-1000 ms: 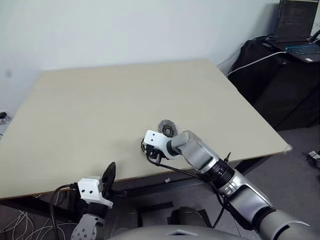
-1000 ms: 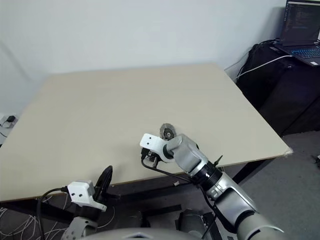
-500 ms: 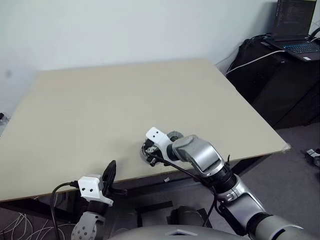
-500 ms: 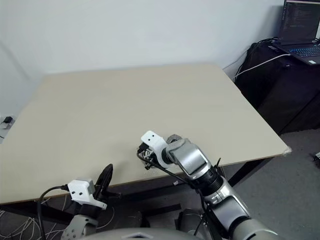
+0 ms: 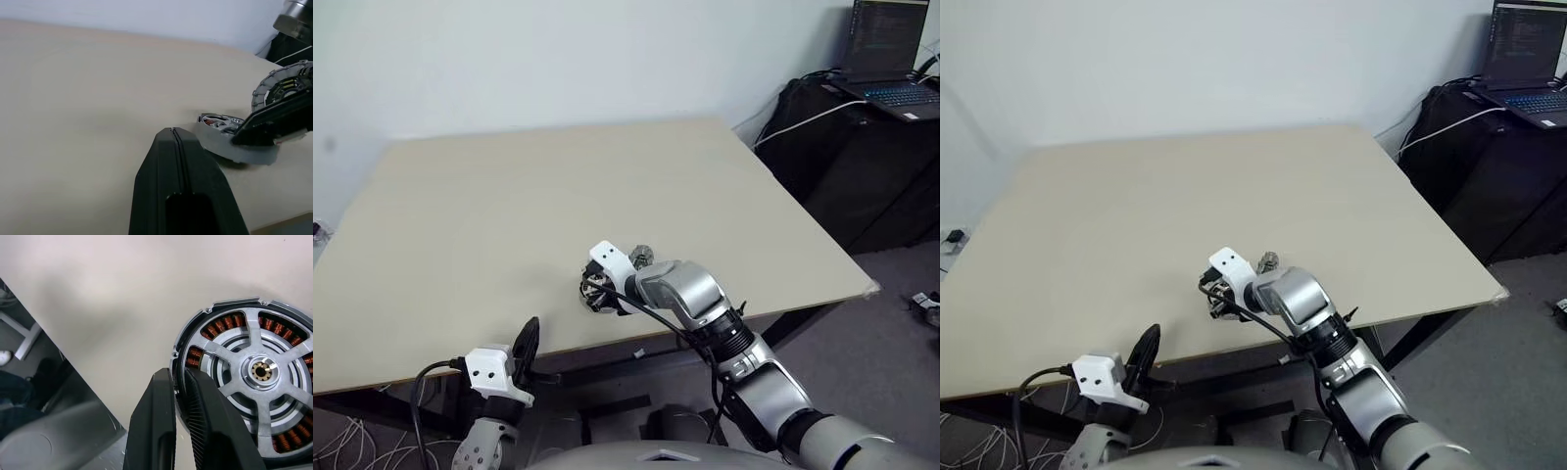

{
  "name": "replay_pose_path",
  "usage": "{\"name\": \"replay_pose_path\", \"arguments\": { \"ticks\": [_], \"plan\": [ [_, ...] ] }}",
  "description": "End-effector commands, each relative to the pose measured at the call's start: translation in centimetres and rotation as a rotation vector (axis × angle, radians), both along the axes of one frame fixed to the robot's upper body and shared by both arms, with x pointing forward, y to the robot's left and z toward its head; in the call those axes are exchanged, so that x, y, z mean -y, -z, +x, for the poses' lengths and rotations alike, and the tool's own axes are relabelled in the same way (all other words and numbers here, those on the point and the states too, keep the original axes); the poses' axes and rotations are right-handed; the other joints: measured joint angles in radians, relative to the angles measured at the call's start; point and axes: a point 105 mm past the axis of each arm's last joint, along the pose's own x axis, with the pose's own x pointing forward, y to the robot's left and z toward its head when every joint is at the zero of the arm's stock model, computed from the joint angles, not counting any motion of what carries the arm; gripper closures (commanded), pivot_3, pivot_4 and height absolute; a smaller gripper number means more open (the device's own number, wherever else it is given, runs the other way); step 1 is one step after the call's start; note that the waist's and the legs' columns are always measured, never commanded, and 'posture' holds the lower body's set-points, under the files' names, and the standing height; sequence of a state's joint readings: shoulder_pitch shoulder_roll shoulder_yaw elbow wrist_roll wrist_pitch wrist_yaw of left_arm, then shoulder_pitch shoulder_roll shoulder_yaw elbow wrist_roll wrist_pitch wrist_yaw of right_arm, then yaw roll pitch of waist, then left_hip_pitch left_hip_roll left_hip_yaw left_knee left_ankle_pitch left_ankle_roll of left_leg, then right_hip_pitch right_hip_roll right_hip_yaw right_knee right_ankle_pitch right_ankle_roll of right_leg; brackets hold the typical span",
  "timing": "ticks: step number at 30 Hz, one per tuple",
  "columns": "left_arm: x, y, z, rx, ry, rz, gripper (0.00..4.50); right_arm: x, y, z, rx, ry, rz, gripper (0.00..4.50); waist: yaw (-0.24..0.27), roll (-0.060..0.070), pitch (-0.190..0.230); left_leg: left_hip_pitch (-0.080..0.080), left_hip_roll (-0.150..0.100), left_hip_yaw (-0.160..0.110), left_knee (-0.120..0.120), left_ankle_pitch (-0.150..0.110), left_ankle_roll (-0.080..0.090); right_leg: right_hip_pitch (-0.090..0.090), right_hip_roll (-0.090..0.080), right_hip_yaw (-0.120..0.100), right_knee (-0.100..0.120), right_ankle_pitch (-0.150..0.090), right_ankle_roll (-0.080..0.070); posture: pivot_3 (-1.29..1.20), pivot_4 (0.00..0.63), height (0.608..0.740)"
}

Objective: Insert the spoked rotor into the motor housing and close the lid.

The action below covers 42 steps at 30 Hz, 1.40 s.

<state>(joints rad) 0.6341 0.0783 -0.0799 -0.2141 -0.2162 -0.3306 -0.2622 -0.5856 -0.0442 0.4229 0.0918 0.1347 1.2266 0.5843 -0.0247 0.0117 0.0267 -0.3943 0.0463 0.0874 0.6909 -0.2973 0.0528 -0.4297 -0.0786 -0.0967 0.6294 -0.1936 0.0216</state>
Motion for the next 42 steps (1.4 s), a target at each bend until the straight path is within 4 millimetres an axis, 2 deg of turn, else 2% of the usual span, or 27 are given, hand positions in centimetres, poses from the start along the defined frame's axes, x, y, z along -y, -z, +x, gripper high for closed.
{"name": "replay_pose_path", "arguments": {
  "ticks": [1,4,9,16,24,27,30,33,37,41,42],
  "plan": [
    [0.0,-0.8,0.3,0.038,-0.004,-0.007,4.5,-0.1,-1.3,1.4,0.064,0.037,0.019,3.69,-0.001,0.0,0.0,0.0,0.0,0.0,0.0,0.0,0.0,0.0,0.0,0.0,0.0,0.0,0.0,0.0,0.0,0.74],
    [0.0,-0.8,0.3,0.039,-0.002,-0.008,4.5,-0.6,-1.6,1.2,0.063,0.028,0.04,2.92,-0.001,0.001,0.001,0.0,0.0,0.0,0.0,0.0,0.0,-0.001,0.0,0.0,0.001,0.0,0.0,0.0,0.0,0.74],
    [0.0,-0.8,0.4,0.039,-0.002,-0.008,4.5,-1.4,-2.5,0.7,0.053,0.005,0.087,1.31,-0.002,0.002,0.001,-0.002,0.0,0.0,-0.001,0.002,0.003,-0.002,0.001,0.0,0.0,-0.001,-0.001,0.0,0.0,0.74],
    [-0.1,-0.9,0.4,0.041,-0.008,-0.006,4.5,-2.9,-4.8,0.0,0.066,-0.026,0.202,1.31,-0.002,0.002,0.001,-0.002,0.0,0.0,-0.001,0.001,0.004,-0.002,0.001,0.0,-0.001,-0.001,-0.001,0.0,0.0,0.74],
    [-0.5,-0.9,0.4,0.04,-0.018,-0.001,4.5,-4.3,-8.4,0.7,0.129,-0.005,0.369,1.31,-0.002,0.001,0.001,-0.002,0.0,0.0,-0.001,0.0,0.001,-0.002,0.001,0.0,-0.001,-0.001,-0.001,0.0,0.0,0.74],
    [-0.6,-0.9,0.4,0.04,-0.021,0.0,4.5,-4.2,-9.5,1.6,0.238,0.01,0.387,1.31,-0.002,0.001,0.001,-0.002,0.0,0.0,-0.001,0.0,0.001,-0.002,0.001,0.0,-0.001,-0.001,-0.001,0.0,0.0,0.74],
    [-0.8,-0.9,0.4,0.04,-0.027,0.002,4.5,-3.0,-9.9,3.3,0.502,-0.006,0.269,1.31,-0.002,0.002,0.001,-0.002,0.0,0.0,-0.001,-0.001,0.0,-0.002,0.0,0.0,-0.001,-0.001,-0.001,0.0,0.0,0.74],
    [-1.1,-0.9,0.3,0.04,-0.037,0.007,4.5,-1.1,-9.5,4.9,0.662,0.019,0.149,1.86,-0.002,0.001,0.001,-0.002,0.0,0.0,-0.001,0.0,0.001,-0.001,0.0,0.0,-0.001,-0.001,-0.001,0.0,0.0,0.74],
    [-1.5,-1.0,0.2,0.041,-0.048,0.01,4.5,1.7,-8.9,6.5,0.733,0.093,0.061,3.14,-0.005,0.001,0.001,-0.002,0.0,0.001,-0.001,0.001,0.003,-0.002,0.001,0.0,-0.001,-0.001,-0.001,0.0,0.0,0.74],
    [-2.0,-1.1,0.2,0.043,-0.055,0.014,4.5,5.6,-8.3,7.8,0.814,0.187,-0.049,4.48,-0.002,0.001,0.001,-0.002,0.0,0.001,-0.001,0.001,0.003,-0.002,0.001,0.0,-0.001,-0.001,-0.001,0.0,0.0,0.74],
    [-2.1,-1.1,0.2,0.044,-0.055,0.014,4.5,6.5,-8.1,7.9,0.825,0.206,-0.069,4.48,0.0,0.001,0.001,-0.002,0.0,0.001,-0.001,0.001,0.004,-0.002,0.001,0.0,-0.001,-0.001,-0.001,0.0,0.0,0.74]
  ]
}}
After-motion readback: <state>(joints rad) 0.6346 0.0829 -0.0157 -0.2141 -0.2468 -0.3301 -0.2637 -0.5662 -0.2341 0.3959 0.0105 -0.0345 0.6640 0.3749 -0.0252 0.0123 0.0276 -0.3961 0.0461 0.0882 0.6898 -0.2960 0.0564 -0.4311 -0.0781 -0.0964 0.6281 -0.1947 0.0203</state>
